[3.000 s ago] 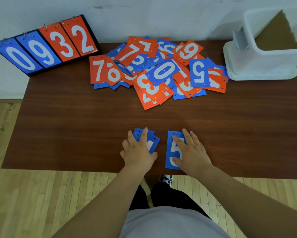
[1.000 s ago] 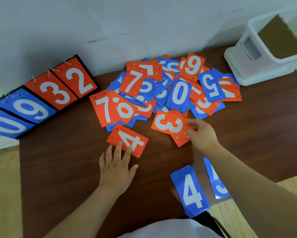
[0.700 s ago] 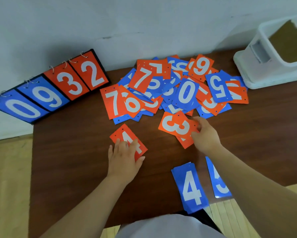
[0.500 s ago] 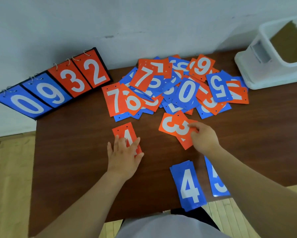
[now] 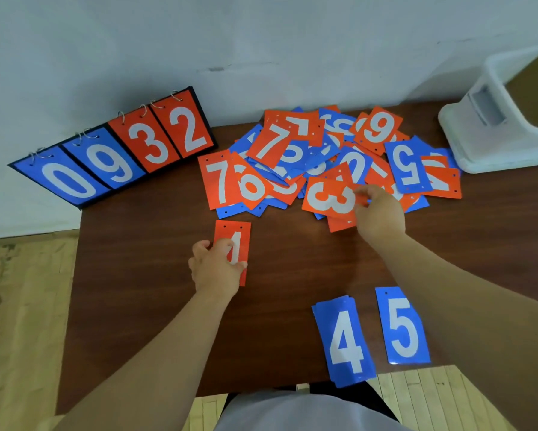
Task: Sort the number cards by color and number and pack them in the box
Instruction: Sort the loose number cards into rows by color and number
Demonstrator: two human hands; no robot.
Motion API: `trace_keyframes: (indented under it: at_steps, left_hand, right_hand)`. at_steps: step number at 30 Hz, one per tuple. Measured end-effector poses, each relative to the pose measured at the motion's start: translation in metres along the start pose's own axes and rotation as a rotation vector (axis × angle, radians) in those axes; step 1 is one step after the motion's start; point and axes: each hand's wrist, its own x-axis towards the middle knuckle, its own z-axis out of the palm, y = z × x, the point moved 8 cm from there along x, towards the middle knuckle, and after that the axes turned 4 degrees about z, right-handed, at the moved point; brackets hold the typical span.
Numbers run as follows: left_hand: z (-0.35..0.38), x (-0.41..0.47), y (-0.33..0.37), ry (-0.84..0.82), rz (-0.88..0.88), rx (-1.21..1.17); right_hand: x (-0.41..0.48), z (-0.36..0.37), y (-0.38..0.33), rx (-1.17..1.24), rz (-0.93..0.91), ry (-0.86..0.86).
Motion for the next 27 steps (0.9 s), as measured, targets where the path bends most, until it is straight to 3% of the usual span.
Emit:
trace_keyframes:
  at_steps: [4,8,12,17,27]
  left_hand:
    - [-0.005,0.007,-0.001,-0.041,-0.046,-0.003]
    - [-0.010,0.008,-0.005,-0.060,-0.025,-0.147]
    - [-0.023,-0.006,-0.003,-0.023,0.013,-0.303]
    - [-0.040,-0.032,0.013,-0.017,0.084,-0.442]
    - [-0.041,-0.092,0.041,0.008,0.134,-0.467]
  right_hand:
    - [0.000,-0.016,0.005,-0.005,0.099,0.123]
    - [-0.011,-0.028,0.008,0.176,0.160,0.165]
    - [-0.047,-0.007,-0.003,0.304,0.062,-0.082]
    - [-0.104,0.022,-0.004,0.150,-0.068,-0.365]
    - [-0.119,-0.021,0.028,0.183,-0.103,-0.315]
